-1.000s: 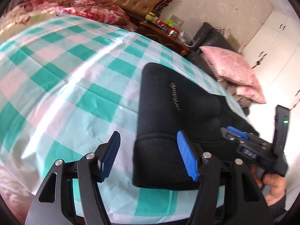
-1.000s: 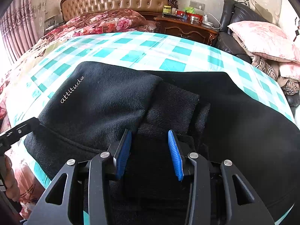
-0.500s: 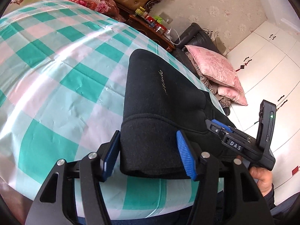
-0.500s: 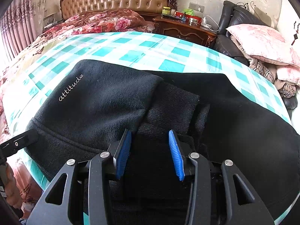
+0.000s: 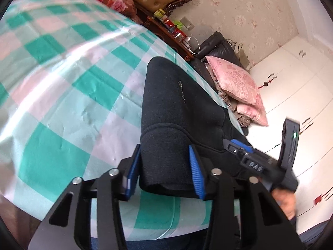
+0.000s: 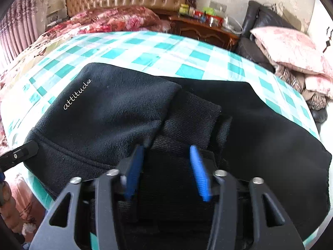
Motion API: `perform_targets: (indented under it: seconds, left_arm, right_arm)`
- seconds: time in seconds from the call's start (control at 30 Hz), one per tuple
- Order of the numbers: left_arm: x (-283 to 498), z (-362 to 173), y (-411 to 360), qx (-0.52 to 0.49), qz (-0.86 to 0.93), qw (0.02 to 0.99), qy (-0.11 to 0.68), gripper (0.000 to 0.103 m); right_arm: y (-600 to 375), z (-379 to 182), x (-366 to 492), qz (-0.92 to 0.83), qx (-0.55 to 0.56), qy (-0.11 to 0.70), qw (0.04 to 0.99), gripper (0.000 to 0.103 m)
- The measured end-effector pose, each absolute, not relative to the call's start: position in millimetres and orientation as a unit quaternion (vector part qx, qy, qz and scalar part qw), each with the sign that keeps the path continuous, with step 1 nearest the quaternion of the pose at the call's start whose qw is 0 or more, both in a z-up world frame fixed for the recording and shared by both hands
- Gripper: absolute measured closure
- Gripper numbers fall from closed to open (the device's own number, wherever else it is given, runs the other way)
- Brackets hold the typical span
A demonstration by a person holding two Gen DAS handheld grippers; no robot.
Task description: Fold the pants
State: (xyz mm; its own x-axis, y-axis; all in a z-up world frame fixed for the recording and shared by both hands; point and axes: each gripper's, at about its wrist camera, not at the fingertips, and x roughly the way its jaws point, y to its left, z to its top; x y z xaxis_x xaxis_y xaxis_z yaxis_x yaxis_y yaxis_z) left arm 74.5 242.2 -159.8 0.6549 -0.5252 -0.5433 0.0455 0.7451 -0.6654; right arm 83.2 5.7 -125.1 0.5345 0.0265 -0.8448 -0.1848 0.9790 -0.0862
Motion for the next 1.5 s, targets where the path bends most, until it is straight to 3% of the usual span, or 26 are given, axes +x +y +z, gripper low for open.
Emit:
perform_targets:
  seconds: [0.03, 0.2, 0.37, 0.63, 0.8, 0.9, 1.0, 1.03, 1.1, 1.13, 1.27, 1.5]
  left_arm:
    - [73, -153, 238, -0.298, -0.162, 0.863, 0.375, 0.063]
    - [65, -124, 212, -0.210, -0.134, 0.900, 0.357, 0.067]
    - [61, -106, 187, -0.135, -0.093, 0.922, 0.351, 0.067]
    - [64, -100, 172, -0.097, -0.061, 0.928, 0.354, 0.068]
    - [65, -102, 174, -0.104, -0.060, 0.927, 0.356, 0.068]
    - [63, -105, 178, -0.133, -0.060, 0.923, 0.355, 0.065]
    - [63, -116, 191, -0.188, -0.060, 0.911, 0.363, 0.041]
    - [64, -123, 193, -0.201, -0.058, 0.904, 0.373, 0.029]
    - [67, -136, 197, -0.231, -0.060, 0.892, 0.384, 0.027]
    - [71, -141, 196, -0.242, -0.067, 0.889, 0.383, 0.028]
    - [78, -126, 172, -0.197, -0.081, 0.903, 0.372, 0.069]
    - [65, -45, 81, 0.007, -0.117, 0.956, 0.270, 0.072]
  right_arm:
    - [5, -119, 86, 0.069, -0.074, 0.484, 0.869, 0.029]
    - [40, -67, 105, 0.139, -0.098, 0.482, 0.859, 0.015]
    - [106, -60, 150, 0.213, -0.129, 0.558, 0.792, 0.015]
    - [196, -121, 180, 0.195, -0.265, 0.612, 0.719, 0.017]
    - [201, -136, 174, 0.178, -0.299, 0.601, 0.719, 0.055]
    - [203, -132, 165, 0.176, -0.308, 0.579, 0.734, 0.067]
    - [198, -131, 164, 0.178, -0.298, 0.571, 0.744, 0.073]
    - [196, -130, 165, 0.181, -0.289, 0.572, 0.746, 0.073]
    - [190, -127, 167, 0.188, -0.261, 0.575, 0.753, 0.074]
    - [187, -125, 169, 0.191, -0.249, 0.575, 0.756, 0.075]
    - [163, -105, 171, 0.209, -0.184, 0.568, 0.775, 0.078]
    - [20, -15, 164, 0.267, 0.032, 0.508, 0.819, 0.078]
